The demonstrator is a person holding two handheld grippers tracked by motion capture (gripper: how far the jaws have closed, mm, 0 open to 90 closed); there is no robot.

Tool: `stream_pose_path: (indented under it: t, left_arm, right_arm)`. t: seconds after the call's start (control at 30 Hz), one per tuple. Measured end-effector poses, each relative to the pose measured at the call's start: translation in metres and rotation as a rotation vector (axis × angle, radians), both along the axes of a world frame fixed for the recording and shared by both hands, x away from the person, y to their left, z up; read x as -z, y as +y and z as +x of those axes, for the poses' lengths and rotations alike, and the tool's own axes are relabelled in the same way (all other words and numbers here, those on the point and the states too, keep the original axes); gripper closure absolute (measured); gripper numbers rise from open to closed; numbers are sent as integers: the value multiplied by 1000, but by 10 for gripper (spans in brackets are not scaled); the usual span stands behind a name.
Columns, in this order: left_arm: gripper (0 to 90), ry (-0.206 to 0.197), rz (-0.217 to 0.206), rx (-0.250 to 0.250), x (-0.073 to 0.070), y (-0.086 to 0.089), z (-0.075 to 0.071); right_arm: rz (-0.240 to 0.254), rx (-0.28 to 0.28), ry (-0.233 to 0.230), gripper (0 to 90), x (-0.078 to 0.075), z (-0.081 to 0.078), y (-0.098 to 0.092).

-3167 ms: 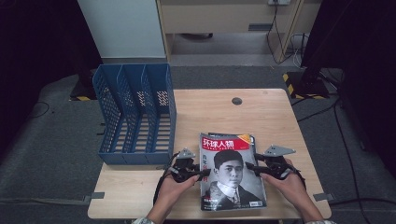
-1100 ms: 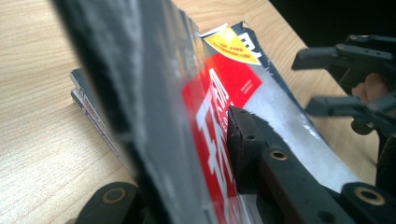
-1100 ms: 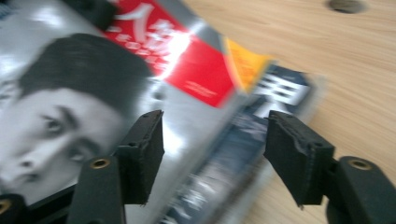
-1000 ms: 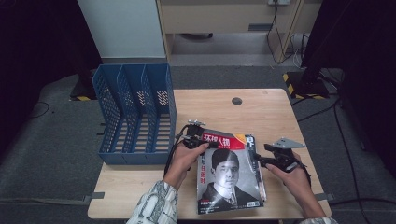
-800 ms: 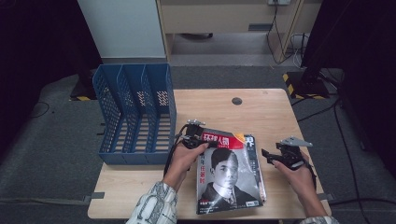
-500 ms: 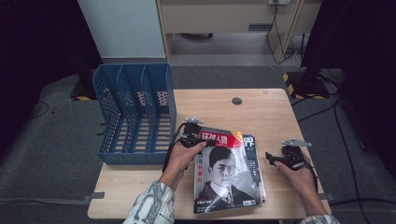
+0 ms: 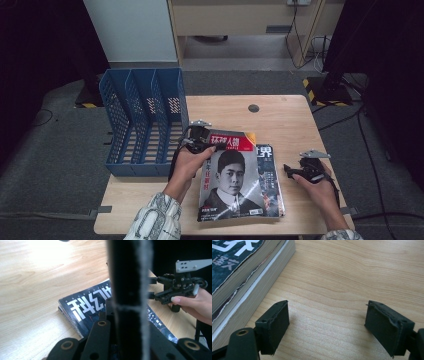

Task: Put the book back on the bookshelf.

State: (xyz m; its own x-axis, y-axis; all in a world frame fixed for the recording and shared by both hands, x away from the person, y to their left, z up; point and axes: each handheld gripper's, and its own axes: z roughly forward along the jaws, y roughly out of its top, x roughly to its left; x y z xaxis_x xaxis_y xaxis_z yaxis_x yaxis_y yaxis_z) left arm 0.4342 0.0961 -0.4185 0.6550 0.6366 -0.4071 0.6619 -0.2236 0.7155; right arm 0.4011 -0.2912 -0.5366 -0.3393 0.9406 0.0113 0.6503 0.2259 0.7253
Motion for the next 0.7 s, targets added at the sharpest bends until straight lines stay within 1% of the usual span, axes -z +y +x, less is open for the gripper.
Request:
stream_pose_path:
  t: [0.1, 0.33, 0.7]
  left_arm:
    - [863, -18, 1, -4, -8, 3, -1]
    - [863, -67, 8, -12, -27, 11, -6]
    - [864, -114, 17, -28, -52, 20, -8]
  right_arm:
    - [6, 6, -12, 188, 1, -1, 0]
    - [4, 5, -13, 188, 1, -1, 0]
    - [-2, 2, -19, 191, 2, -1, 0]
